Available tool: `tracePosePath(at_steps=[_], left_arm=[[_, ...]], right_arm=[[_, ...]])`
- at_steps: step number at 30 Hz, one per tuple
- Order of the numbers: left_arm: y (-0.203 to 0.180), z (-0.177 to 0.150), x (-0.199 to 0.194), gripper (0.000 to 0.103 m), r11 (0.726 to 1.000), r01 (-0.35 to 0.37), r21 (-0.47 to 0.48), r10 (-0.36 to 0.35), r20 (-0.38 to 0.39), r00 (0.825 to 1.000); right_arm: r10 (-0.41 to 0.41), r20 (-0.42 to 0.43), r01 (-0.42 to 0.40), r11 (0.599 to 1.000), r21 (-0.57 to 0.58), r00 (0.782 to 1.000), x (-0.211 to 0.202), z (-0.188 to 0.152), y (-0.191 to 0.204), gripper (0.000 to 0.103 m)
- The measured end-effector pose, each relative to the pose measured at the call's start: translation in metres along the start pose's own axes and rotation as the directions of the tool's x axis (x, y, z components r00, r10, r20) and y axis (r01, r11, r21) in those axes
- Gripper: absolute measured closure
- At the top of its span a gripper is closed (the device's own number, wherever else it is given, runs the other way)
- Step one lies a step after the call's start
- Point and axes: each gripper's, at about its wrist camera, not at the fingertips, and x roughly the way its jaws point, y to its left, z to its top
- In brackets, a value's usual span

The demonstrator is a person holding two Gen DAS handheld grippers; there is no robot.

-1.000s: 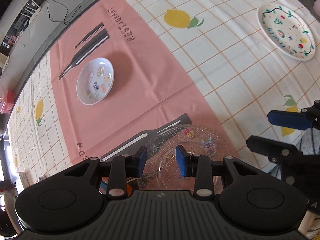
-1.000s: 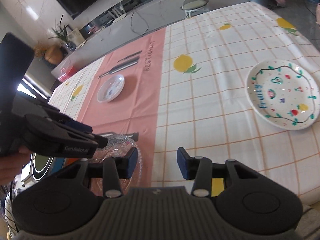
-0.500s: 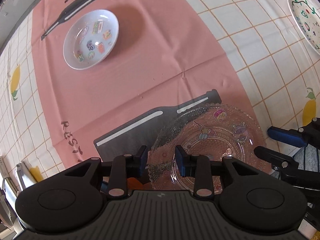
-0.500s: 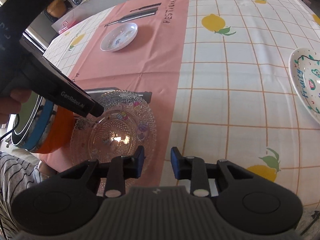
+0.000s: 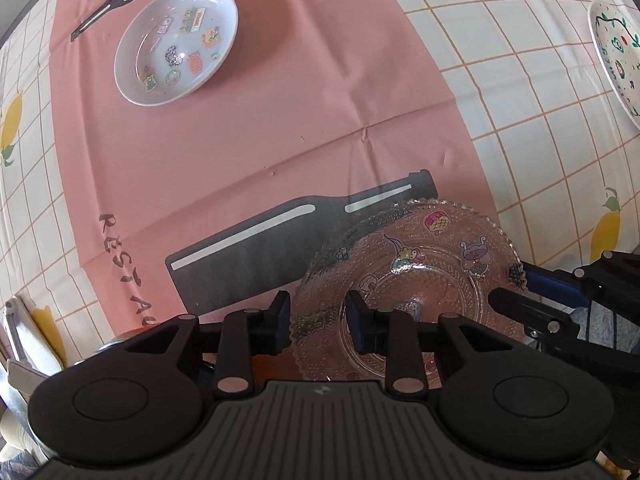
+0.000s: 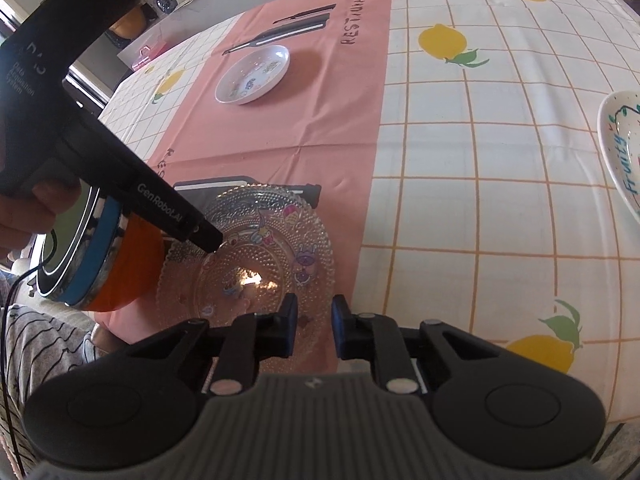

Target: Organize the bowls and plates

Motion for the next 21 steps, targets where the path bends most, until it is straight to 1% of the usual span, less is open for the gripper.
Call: tracePosePath(at_steps=[2,4,7,10,15,21], left_arm=[[-0.005,-0.002,0.0,0.072,1.0,0.007,0.004,-0.007,-0.006,1.0],[-0.01,-0.006,0.0,0.073,1.0,-0.001,0.007,0.001,-0.001,1.0],[-0.015,-0.01,-0.003,0.073,1.0,0.002,-0.014,-0.001,0.005,1.0],[-0.013,-0.013,-0.008,0.073,0.999,0.037,-0.04,-0.037,0.01,0.999],[0.001,-0.015,-0.018,0.073,0.991,0.111,-0.075,-0.109,0.03,0.994],[0.003,-0.023,-0.024,0.073,0.984,0.141,-0.108,-0.136,0.05,0.989]], right_arm=[[-0.005,0.013,0.005,1.0,0.031,1.0,-0.002,0.001,-0.005,0.086],[-0.012,0.027,0.01,0.999,0.053,1.0,-0.004,0.002,-0.01,0.086],[-0.016,0.033,0.014,0.997,0.073,0.999,-0.005,0.002,-0.013,0.086],[-0.034,0.047,0.029,0.995,0.094,0.998,-0.008,0.002,-0.016,0.086],[-0.037,0.071,0.026,0.989,0.145,0.997,-0.014,0.004,-0.027,0.086],[-0.044,0.089,0.027,0.983,0.179,0.995,-0.018,0.005,-0.033,0.086]])
